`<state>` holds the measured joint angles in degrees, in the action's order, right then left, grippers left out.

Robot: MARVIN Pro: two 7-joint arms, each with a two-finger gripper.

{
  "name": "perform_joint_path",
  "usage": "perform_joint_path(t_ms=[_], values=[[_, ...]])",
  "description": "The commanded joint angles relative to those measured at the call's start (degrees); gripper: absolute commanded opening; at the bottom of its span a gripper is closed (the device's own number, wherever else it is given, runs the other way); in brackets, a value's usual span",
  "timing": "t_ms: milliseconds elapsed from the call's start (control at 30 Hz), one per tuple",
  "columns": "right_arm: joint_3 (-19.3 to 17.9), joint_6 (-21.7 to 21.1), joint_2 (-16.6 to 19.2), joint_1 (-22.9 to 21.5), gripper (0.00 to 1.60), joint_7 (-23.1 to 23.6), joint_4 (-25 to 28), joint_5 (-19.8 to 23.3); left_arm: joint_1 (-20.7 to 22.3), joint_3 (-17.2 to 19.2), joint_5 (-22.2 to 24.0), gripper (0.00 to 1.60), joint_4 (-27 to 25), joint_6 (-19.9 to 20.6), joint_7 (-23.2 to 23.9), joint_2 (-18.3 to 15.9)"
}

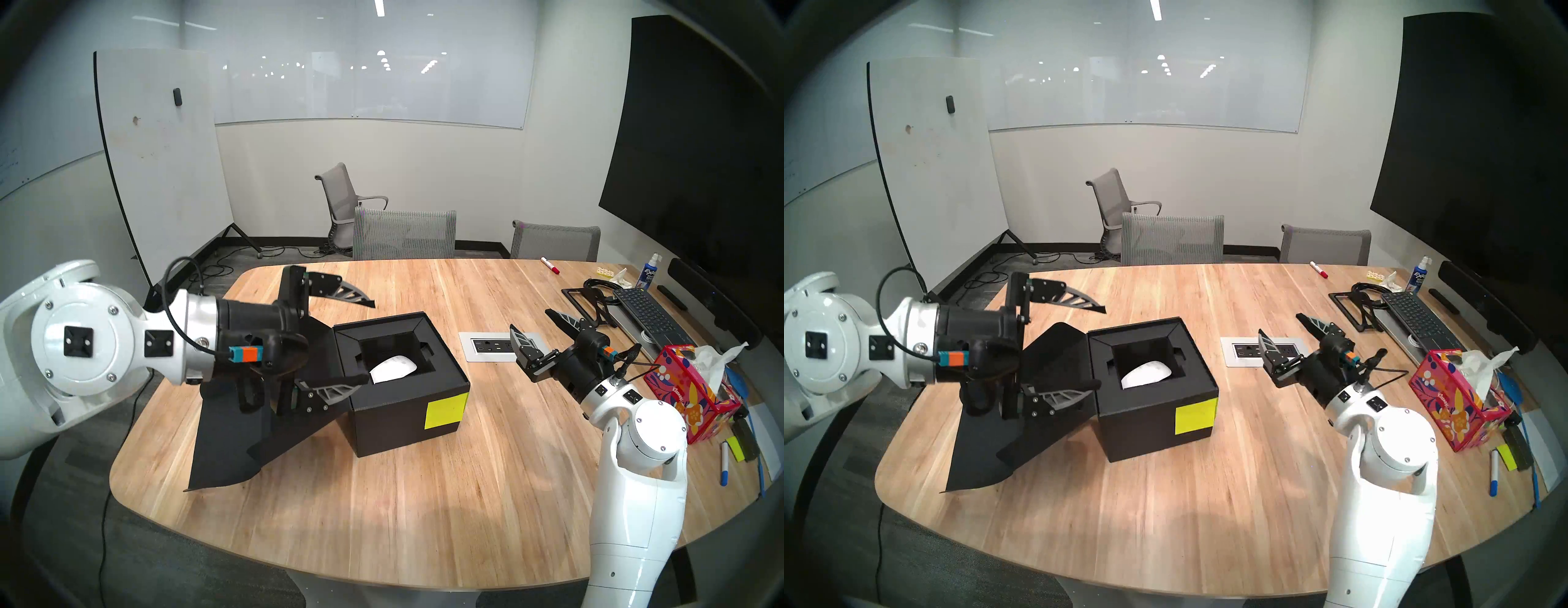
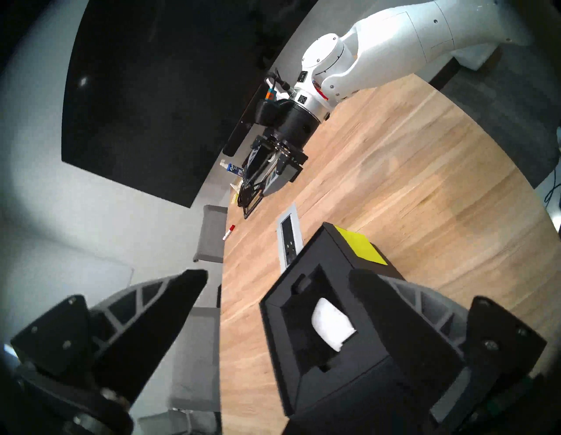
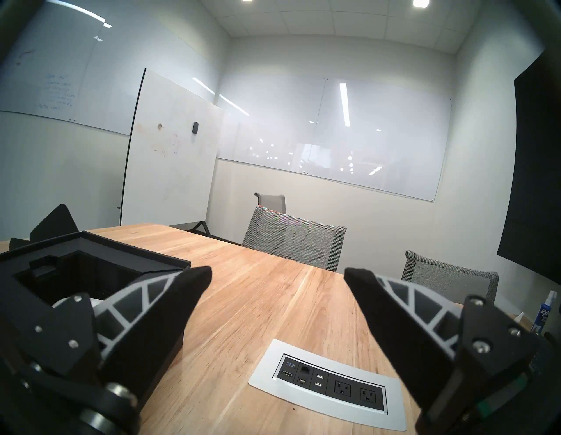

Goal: Open the box and place the mouse inside

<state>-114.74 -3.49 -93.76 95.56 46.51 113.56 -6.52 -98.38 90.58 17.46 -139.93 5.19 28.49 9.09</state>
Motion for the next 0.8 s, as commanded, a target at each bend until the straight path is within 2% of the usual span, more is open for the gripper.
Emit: perform_joint_path(t_ms=[0,133,200,333,533,767], values=[[-0.1,0.3,0.1,-0.7,1.6,-0.1,1.1,0.3,-6.5,-8.4,0.8,1.6,3.1,6.0,-2.9,3.5],[-0.1,0.3,0.1,-0.7,1.6,-0.1,1.1,0.3,-8.9,-9.6,0.9,1.6,6.6,9.1,-5.4,4.2],[-0.1,0.3,0.1,-0.7,1.6,-0.1,1.1,0.3,-10.8,-9.3,1.1,1.6,8.2,10.5,-7.6,4.4],[-0.1,0.3,0.1,-0.7,1.6,0.0,1.0,0.3,-11.3,-8.2,1.6,1.6,10.4,12.2,-11.4,4.7],[-0.1,0.3,0.1,-0.7,1.6,0.0,1.0,0.2,-12.3,-6.2,2.4,1.6,10.9,13.1,-16.3,5.1],[-0.1,0.3,0.1,-0.7,1.6,0.0,0.9,0.2,-16.2,-5.6,3.5,1.6,11.3,14.6,-20.7,6.1]])
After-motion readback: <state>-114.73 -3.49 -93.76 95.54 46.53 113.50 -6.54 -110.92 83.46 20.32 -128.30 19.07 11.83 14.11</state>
